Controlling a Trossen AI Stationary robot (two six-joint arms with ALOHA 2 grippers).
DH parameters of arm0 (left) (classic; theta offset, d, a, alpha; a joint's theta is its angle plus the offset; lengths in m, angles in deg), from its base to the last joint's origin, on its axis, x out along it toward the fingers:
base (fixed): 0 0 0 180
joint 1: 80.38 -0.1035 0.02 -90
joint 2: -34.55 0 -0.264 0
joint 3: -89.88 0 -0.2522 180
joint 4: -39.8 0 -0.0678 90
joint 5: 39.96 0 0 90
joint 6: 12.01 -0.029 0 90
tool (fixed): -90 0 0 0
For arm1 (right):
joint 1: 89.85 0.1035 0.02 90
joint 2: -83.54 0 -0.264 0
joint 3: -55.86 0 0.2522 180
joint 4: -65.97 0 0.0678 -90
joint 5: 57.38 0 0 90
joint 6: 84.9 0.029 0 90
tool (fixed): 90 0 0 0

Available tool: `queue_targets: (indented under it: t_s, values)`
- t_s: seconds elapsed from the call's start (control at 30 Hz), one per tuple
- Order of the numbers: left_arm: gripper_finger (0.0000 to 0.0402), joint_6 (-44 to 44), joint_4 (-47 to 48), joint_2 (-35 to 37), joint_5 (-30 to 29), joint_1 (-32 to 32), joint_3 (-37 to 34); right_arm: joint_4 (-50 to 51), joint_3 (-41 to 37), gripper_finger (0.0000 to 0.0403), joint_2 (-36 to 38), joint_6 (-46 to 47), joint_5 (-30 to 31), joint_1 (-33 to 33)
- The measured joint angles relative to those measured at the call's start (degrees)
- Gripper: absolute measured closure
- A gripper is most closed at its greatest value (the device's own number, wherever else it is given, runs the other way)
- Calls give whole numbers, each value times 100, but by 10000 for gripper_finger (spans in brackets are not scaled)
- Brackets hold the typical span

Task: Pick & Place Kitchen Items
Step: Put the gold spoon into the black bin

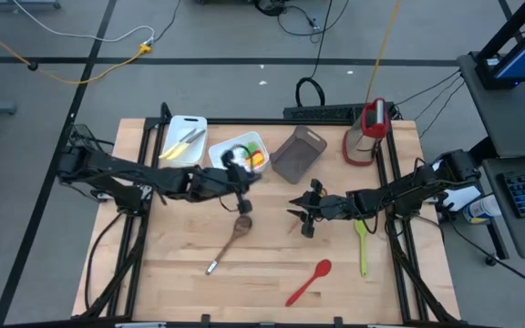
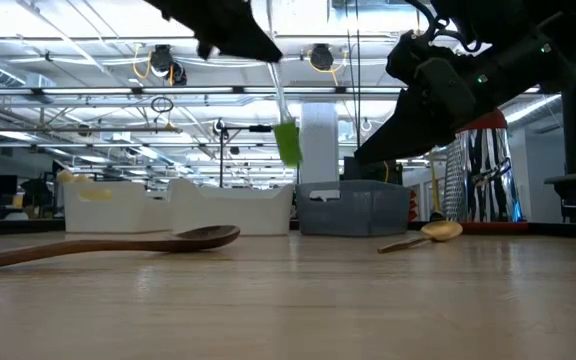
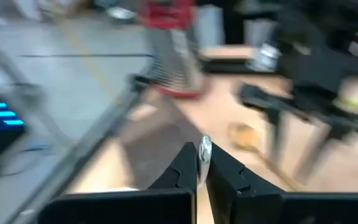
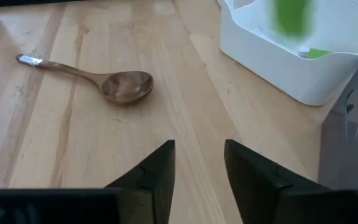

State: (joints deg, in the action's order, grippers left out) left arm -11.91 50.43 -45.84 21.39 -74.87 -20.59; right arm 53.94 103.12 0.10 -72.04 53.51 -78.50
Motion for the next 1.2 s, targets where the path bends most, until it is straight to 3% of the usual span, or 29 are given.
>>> queue_targets:
  t_s: [0.13, 0.2, 0.43, 0.6, 0.8, 0.97, 1.2]
  values:
    - [397, 136, 368, 328, -1125, -105, 5, 25, -2, 266, -7, -1, 0, 0]
    - [395, 327, 465, 327, -1291, -266, 12, 27, -2, 266, -7, -2, 0, 0]
    - [397, 1138, 544, -86, -977, -1087, -63, 29, -11, 266, -9, -3, -1, -4]
    - [392, 1604, -51, -227, -840, -1504, -411, 41, -13, 266, -13, -4, -4, -4]
    - [388, 1880, -1672, -401, -572, -1556, -1248, 51, -13, 266, -17, -4, -5, -4]
    - [384, 1956, -2398, -542, -614, -1610, -1792, 36, -13, 266, -17, -4, -4, -4]
    - [376, 1974, -1787, -576, -593, -1627, -1894, 16, -13, 266, -17, -4, -4, -4]
